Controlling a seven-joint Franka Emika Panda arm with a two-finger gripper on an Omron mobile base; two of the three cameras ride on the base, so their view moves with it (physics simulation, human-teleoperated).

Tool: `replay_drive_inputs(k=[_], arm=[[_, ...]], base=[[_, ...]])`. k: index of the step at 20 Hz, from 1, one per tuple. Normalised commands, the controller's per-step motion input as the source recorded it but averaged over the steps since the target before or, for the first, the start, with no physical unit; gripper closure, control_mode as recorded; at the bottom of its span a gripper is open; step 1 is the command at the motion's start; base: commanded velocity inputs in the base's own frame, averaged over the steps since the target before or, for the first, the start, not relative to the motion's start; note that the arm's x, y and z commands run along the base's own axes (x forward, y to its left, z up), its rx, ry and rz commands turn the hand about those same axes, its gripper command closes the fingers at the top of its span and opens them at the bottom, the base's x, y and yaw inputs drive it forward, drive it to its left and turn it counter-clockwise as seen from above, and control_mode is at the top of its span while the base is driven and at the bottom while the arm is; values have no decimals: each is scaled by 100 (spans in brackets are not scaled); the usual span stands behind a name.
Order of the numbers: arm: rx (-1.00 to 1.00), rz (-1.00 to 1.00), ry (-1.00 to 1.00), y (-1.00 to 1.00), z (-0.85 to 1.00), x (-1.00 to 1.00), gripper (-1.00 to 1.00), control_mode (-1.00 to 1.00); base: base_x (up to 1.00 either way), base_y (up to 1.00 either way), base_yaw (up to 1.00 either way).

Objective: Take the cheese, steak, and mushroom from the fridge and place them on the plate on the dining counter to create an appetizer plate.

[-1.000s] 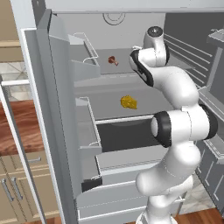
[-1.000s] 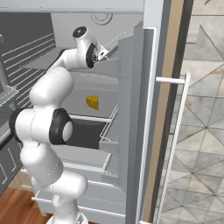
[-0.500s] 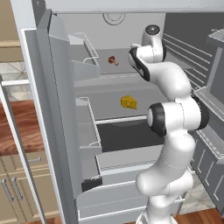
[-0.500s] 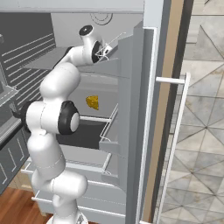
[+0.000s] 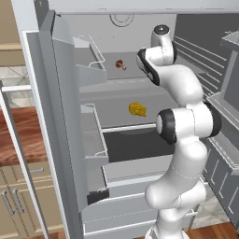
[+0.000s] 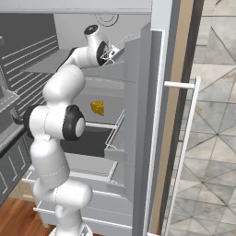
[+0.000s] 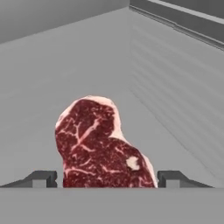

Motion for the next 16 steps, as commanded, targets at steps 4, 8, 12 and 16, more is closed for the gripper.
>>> replay_drive_inputs(k=[4, 8, 12, 16], arm=[[-6, 0, 7, 0, -93, 2, -100, -100], [-8, 0, 9, 0, -99, 0, 100, -100], [-4, 0, 4, 0, -71, 0, 100, -100], [0, 0, 0, 0, -13, 0, 100, -100]], base=[[0, 0, 0], [0, 0, 0], [0, 0, 0], [0, 0, 0]])
